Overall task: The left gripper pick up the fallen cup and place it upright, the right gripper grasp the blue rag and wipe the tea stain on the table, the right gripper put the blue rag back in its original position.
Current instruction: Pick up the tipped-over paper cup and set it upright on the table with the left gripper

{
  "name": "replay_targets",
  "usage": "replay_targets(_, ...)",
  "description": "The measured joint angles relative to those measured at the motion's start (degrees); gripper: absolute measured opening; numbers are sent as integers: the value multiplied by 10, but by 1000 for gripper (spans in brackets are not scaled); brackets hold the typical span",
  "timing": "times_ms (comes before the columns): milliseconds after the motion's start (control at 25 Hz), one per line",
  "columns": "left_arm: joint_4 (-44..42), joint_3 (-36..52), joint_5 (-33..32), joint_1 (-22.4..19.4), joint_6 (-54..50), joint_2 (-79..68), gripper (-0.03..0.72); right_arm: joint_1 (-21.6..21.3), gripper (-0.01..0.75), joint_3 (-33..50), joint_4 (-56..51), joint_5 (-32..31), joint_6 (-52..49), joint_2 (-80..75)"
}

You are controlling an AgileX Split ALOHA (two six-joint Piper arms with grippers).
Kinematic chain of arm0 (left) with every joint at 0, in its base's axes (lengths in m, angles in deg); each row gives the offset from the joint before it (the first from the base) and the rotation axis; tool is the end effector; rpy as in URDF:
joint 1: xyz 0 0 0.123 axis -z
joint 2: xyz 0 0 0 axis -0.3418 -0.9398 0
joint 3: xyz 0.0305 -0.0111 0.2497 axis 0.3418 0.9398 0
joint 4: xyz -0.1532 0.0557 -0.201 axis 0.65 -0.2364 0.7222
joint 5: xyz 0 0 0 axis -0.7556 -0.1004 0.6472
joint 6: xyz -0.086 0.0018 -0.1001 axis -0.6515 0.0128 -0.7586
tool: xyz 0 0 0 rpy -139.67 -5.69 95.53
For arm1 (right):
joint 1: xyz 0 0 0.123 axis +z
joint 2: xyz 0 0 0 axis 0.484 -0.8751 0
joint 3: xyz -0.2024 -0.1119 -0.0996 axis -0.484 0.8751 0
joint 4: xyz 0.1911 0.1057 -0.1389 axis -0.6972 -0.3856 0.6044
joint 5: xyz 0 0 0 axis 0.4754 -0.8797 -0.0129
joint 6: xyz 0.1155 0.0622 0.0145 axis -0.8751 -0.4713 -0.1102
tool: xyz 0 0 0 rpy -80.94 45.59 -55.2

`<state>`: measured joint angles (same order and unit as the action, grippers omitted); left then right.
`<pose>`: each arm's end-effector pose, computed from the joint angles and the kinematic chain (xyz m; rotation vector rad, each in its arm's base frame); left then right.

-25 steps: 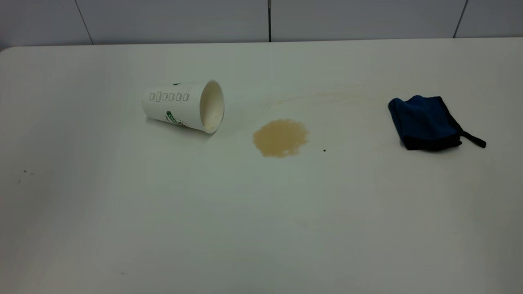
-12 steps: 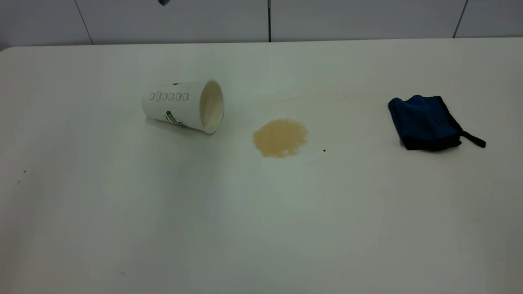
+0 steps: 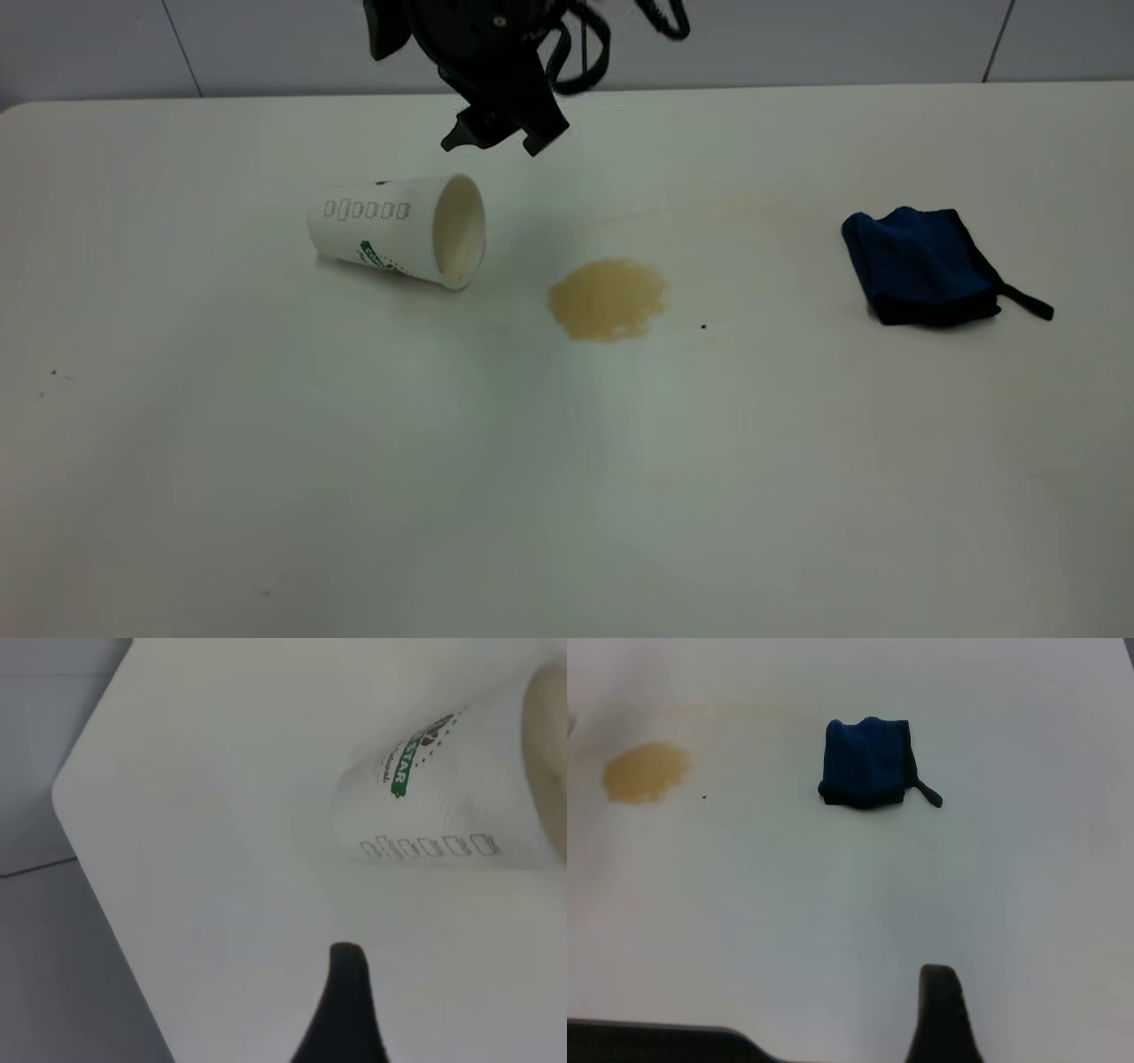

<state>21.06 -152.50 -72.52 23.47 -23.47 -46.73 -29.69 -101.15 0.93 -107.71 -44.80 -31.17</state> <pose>0.3962 -0.2584 0.0700 0.9381 2.4085 0.7827 0.0685 -0.0009 0.2463 0.0139 2.1188 -0.0078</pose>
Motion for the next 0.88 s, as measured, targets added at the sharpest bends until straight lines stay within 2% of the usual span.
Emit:
replay_targets(600,-49,-4,113,-38,-59,-91,672,0,583,0,0,0,0,0)
replay_targets(880,-72,-4,133,-66,-82,-110,659,0,583,0,0,0,0,0)
